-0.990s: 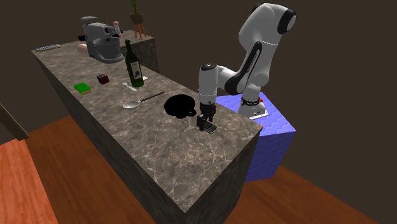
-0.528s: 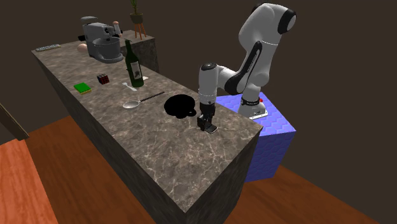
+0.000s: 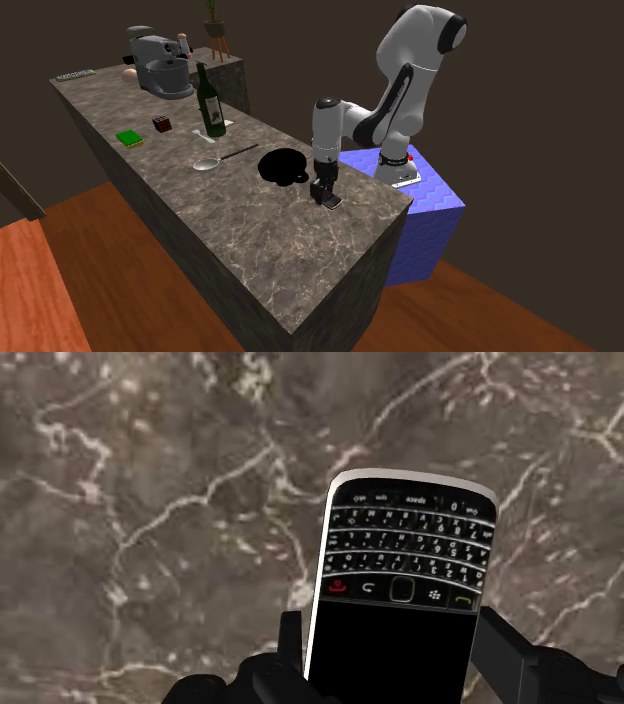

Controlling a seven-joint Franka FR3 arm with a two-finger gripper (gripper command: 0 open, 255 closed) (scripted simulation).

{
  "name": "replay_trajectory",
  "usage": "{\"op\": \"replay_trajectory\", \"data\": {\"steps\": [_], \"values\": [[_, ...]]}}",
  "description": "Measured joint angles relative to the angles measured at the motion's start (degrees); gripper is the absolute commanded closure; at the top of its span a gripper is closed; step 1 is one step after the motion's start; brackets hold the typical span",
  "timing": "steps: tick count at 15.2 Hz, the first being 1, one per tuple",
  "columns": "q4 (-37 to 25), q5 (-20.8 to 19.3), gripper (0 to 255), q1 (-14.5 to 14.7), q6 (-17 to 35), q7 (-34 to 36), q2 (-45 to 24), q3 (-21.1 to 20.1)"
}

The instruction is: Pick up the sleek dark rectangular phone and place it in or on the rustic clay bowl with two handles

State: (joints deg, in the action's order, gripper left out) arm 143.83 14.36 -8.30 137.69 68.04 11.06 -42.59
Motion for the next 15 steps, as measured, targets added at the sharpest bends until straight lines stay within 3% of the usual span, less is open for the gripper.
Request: {"op": "replay_trajectory", "data": {"steps": [15], "values": [[-5.65,3.18,255,1.56,-13.35,-2.56,8.45,3.85]]}}
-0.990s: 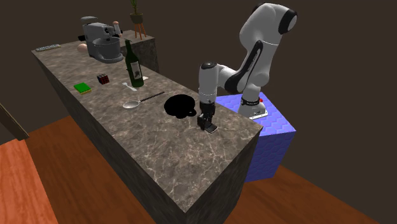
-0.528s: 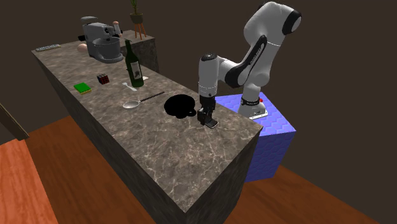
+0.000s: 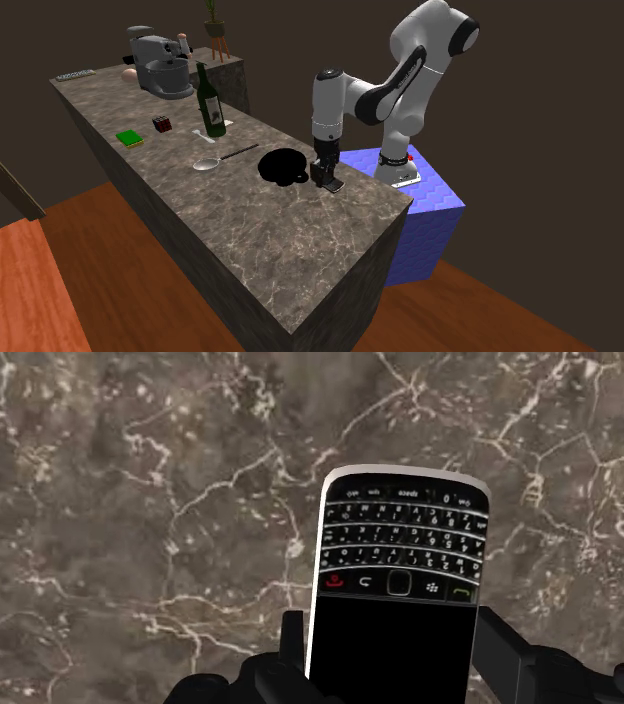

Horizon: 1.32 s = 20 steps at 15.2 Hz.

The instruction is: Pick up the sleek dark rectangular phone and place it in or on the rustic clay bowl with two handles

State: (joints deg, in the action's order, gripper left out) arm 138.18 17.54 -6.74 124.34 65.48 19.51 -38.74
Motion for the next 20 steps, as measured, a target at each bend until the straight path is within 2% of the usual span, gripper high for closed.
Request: {"op": "replay_trajectory", "data": {"steps": [16,20], "values": [[-9.14,-0.28,255,0.13,-13.31,-0.23,4.37,3.39],[-11.31,-2.35,255,-2.08,-13.79,-3.34,1.84,5.66]]}}
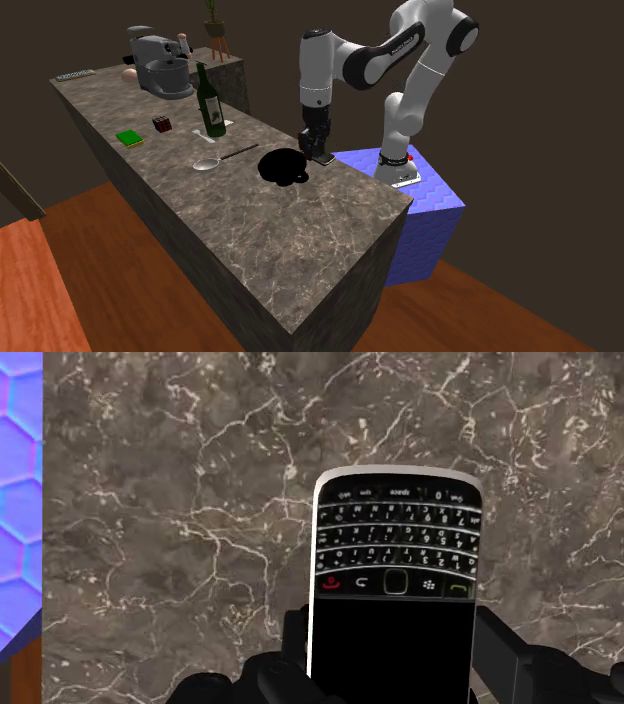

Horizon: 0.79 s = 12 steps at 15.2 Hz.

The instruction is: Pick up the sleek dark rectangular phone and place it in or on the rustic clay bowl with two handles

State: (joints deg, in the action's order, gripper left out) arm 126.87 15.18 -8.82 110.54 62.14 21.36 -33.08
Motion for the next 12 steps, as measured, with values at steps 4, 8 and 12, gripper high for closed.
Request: {"op": "replay_trajectory", "data": {"steps": [4,8,12], "values": [[-3.25,-2.76,255,-2.67,0.14,-3.18,-4.27,2.05],[-7.51,-5.67,255,-5.35,-0.1,-6.47,-9.19,4.21],[-9.75,-7.44,255,-6.62,0.52,-7.89,-12.55,5.1]]}}
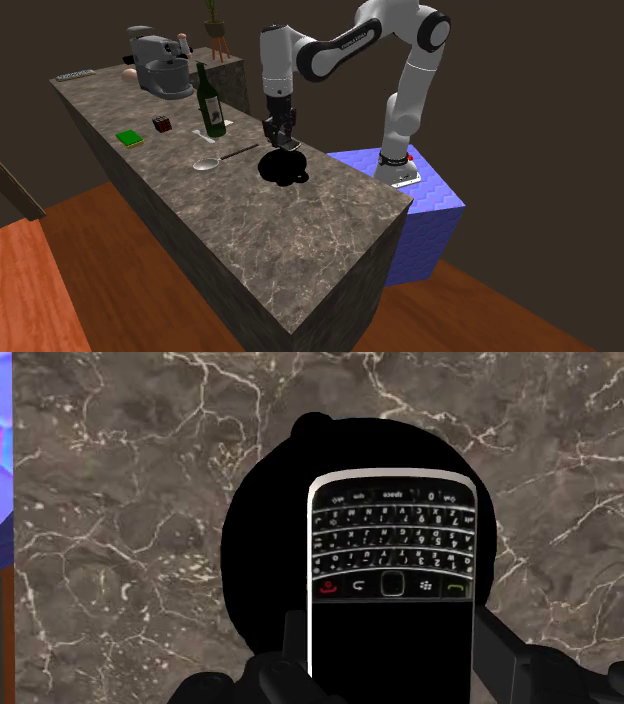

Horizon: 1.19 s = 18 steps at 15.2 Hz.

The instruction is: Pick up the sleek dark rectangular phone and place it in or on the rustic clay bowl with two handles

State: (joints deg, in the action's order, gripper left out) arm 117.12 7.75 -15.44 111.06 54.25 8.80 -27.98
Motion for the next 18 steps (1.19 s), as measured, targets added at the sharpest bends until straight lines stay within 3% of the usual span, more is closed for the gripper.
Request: {"op": "replay_trajectory", "data": {"steps": [12,18], "values": [[6.68,-0.94,255,0.08,9.35,0.18,-2.96,-0.67],[7.07,-1.1,255,0.13,10.19,0.36,-3.33,-0.79]]}}
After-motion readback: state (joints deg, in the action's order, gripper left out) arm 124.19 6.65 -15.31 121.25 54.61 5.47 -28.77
